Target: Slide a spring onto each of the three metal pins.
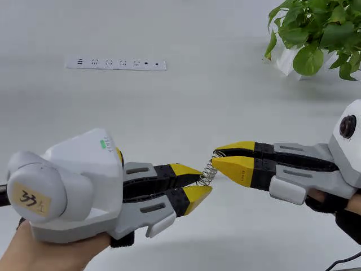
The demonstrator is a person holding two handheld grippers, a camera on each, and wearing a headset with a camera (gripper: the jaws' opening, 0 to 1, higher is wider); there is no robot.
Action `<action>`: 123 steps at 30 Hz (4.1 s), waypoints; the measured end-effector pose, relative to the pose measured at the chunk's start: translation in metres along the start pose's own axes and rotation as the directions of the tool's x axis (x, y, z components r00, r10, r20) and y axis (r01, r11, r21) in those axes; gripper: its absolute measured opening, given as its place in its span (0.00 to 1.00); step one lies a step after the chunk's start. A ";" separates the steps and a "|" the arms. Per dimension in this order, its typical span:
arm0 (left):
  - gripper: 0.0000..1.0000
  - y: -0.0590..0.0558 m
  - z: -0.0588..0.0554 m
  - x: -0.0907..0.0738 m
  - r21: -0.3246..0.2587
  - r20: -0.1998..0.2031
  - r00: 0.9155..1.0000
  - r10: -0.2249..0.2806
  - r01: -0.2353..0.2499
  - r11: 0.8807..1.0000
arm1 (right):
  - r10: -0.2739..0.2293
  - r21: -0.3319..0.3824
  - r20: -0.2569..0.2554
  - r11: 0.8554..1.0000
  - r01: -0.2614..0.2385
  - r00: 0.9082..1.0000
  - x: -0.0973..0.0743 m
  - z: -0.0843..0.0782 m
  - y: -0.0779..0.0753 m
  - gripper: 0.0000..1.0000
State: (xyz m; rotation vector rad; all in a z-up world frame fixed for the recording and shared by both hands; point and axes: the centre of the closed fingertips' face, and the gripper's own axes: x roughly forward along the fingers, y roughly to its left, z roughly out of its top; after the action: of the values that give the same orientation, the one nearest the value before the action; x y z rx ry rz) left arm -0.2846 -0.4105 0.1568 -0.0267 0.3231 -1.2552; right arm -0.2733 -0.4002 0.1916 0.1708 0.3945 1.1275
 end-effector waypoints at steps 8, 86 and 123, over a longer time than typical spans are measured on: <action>0.06 -0.004 -0.004 -0.001 -0.003 -0.009 1.000 -0.010 0.010 1.000 | 0.019 -0.069 -0.054 0.997 -0.023 0.998 0.005 -0.002 0.009 0.07; 0.06 -0.008 -0.011 -0.001 0.069 -0.048 0.998 -0.041 0.044 0.997 | 0.145 -0.354 -0.649 0.811 -0.465 0.747 0.001 -0.017 0.015 0.30; 0.06 -0.020 -0.022 0.008 0.113 -0.132 0.986 -0.105 0.120 0.986 | 0.101 -0.281 -0.897 0.622 -0.731 0.431 -0.011 -0.055 0.019 0.08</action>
State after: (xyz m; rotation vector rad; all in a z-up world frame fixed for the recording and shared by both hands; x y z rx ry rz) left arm -0.3071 -0.4208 0.1382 0.1403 0.3575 -1.3898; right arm -0.3146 -0.4058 0.1499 -1.0299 0.7961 1.8207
